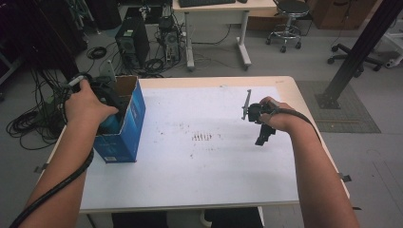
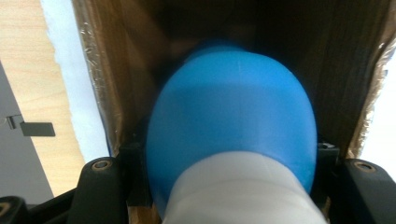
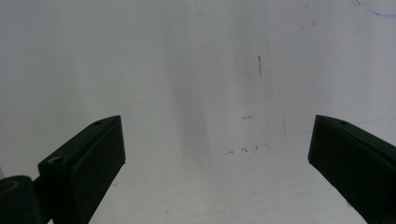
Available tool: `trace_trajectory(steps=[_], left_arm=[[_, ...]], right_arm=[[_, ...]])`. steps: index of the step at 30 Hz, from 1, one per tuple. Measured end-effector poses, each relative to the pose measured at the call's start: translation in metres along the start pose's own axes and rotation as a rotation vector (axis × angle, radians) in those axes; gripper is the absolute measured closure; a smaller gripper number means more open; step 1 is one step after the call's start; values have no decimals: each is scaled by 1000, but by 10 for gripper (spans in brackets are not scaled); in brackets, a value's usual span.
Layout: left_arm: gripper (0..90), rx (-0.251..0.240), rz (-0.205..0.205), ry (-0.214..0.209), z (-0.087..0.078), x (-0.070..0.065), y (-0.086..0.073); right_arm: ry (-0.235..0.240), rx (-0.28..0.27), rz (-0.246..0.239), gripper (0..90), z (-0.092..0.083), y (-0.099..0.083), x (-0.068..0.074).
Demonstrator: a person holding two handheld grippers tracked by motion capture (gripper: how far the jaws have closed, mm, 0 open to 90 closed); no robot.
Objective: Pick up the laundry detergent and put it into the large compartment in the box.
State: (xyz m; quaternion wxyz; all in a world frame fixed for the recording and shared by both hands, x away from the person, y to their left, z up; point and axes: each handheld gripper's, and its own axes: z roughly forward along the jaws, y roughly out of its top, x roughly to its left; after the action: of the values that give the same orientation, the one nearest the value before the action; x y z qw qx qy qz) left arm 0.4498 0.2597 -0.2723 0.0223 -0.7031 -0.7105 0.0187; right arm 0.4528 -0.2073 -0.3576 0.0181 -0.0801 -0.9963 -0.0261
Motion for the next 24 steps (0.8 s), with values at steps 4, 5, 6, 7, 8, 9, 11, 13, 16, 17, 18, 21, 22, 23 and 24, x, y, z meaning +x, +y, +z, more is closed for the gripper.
trace_trajectory(steps=[4,5,6,7,8,9,11,13,16,17,18,21,22,23,24], left_arm=[[375,8,0,2,4,0,0],[375,10,-1,2,5,1,1],[375,10,-2,2,5,1,1],[375,14,-3,4,6,1,1],[375,14,-3,5,6,1,1],[375,16,-2,6,7,0,1],[375,20,0,6,8,0,1],[375,23,1,2,10,0,2],[375,28,-2,-2,12,1,2],[375,26,-2,-3,12,1,2],[375,26,-4,-5,12,2,2],[375,27,-3,-5,13,2,2],[374,25,-4,-5,13,2,2],[374,25,-5,-6,13,2,2],[374,29,-9,-10,13,3,2]], right_arm=[[3,0,1,38,2,-1,0],[3,1,3,39,2,-2,0],[5,2,4,38,2,-2,0],[4,1,5,38,2,-2,0],[4,1,6,38,3,-3,0],[5,2,6,38,3,-3,0],[6,1,4,38,4,-2,0],[7,1,4,38,5,-2,0],[9,2,3,38,6,-2,-1],[11,1,2,38,7,-2,-1],[12,3,3,38,7,-2,-1],[10,-1,6,38,7,-3,-1],[11,-1,6,38,7,-3,-1],[11,0,6,38,7,-3,-2],[10,0,6,38,6,-3,-2]])
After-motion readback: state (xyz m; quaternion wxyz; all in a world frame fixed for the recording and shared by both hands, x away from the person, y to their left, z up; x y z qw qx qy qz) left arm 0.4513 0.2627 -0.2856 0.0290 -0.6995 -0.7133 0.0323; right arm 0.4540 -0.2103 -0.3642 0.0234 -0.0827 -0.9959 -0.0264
